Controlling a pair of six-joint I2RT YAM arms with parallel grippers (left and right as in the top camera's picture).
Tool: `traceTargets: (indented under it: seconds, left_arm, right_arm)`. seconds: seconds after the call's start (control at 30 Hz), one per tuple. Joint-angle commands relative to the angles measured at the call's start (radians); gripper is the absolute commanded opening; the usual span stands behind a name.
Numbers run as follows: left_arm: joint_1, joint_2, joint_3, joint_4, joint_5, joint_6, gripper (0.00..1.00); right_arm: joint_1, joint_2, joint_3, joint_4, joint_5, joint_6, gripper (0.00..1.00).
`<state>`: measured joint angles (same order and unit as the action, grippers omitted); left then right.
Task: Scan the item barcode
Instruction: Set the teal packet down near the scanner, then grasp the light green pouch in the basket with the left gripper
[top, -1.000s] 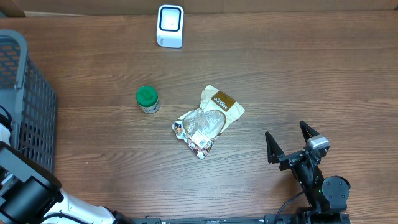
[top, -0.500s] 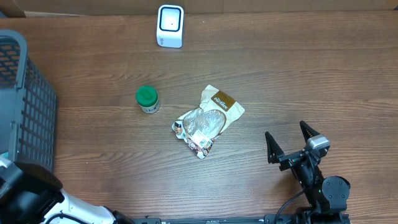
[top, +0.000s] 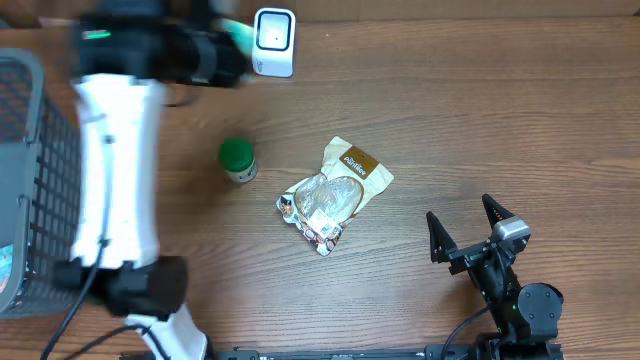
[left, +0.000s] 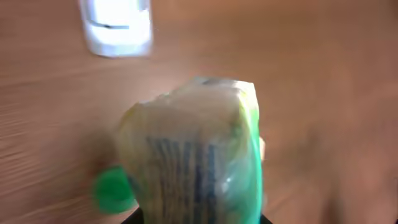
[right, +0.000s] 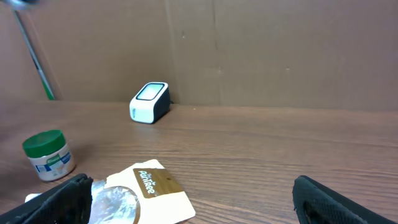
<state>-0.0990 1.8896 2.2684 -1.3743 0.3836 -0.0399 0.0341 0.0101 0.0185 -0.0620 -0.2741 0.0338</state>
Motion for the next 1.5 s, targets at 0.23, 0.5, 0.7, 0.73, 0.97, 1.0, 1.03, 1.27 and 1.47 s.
traceTargets:
  seconds: [0.23,0.5,0.7,0.73,0.97,1.0,1.03,1.27,1.47]
  left_arm:
    - [-0.264,0.365,-0.024,-0.011,-0.092,-0.323,0.11]
    - [-0.240,0.372,-0.024,-0.040,-0.047,-0.304,0.65]
    - [-0.235,0.330,0.003,-0.042,-0.055,-0.290,0.62]
    - [-0.235,0.311,0.008,-0.039,-0.057,-0.278,0.60]
    - [-0.212,0.072,0.012,-0.012,-0.233,-0.278,0.57]
    - [-0.196,0.026,0.012,-0.013,-0.265,-0.278,0.57]
    - [-0.173,-0.018,0.012,-0.014,-0.292,-0.279,0.58]
    - [0.309,-0.291,0.012,-0.062,-0.410,-0.305,0.70]
    - [0.813,-0.231,-0.076,-0.067,-0.419,-0.368,0.70]
  right_arm:
    - [-0.002,-0.007,-0.011,0.006,0.000,0.004,1.00]
    - [-0.002,-0.007,-0.011,0.006,-0.001,0.004,1.00]
    - [-0.002,-0.007,-0.011,0.005,-0.001,0.004,1.00]
    - [-0.002,-0.007,-0.011,0.006,-0.001,0.004,1.00]
    - [-0.002,-0.007,-0.011,0.006,0.000,0.004,1.00]
    - [-0.002,-0.007,-0.011,0.006,-0.001,0.004,1.00]
    - [-0.002,-0.007,-0.011,0.006,-0.001,0.004,1.00]
    - [-0.002,-0.007,-0.011,0.006,0.000,0.004,1.00]
    - [-0.002,-0.007,-0.011,0.006,0.000,0.004,1.00]
